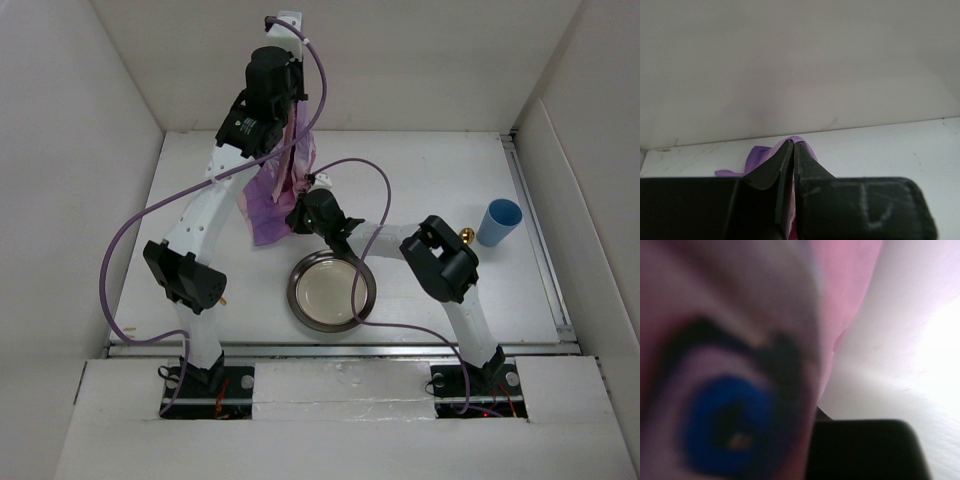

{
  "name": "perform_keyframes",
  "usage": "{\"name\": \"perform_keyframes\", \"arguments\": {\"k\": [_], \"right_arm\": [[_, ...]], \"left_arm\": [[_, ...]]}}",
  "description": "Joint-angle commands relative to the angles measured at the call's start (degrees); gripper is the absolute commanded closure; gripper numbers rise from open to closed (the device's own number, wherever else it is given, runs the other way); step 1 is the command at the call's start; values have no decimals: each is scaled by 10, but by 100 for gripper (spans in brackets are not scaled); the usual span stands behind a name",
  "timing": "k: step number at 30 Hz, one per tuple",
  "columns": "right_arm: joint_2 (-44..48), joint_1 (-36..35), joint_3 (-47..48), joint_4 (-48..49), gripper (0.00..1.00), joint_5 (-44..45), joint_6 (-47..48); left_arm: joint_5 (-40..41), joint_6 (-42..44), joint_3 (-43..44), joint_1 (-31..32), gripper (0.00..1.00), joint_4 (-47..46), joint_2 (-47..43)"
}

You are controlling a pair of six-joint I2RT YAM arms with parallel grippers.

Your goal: Set the dinner table for one person

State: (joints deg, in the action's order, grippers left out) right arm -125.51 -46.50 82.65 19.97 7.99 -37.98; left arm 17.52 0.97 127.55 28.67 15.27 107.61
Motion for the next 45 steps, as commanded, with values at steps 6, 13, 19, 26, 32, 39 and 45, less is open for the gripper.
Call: {"name": "perform_keyframes", "arguments": {"k": [6, 13, 19, 26, 32, 39, 45], "right_arm": [[73, 153, 253, -169, 100, 41, 209], [10, 231, 684, -351, 96, 33, 373], [187, 212, 294, -213, 95, 40, 474], [266, 207, -37, -107, 100, 62, 419], [294, 243, -52, -110, 100, 10, 393], [95, 299, 321, -264, 100, -15, 401], [-74, 305, 727, -341, 100, 33, 410]], "left_arm": [[-76, -68, 47, -148, 100, -54, -44], [-215, -181, 40, -284, 100, -70, -32], [-239, -181, -155, -290, 100, -168, -110], [-256, -203, -361, -290, 100, -245, -162], [-264, -213, -375, -290, 100, -247, -162], [-269, -227, -205, -290, 100, -204, -71], [-282, -243, 12, -295, 100, -141, 17]]}}
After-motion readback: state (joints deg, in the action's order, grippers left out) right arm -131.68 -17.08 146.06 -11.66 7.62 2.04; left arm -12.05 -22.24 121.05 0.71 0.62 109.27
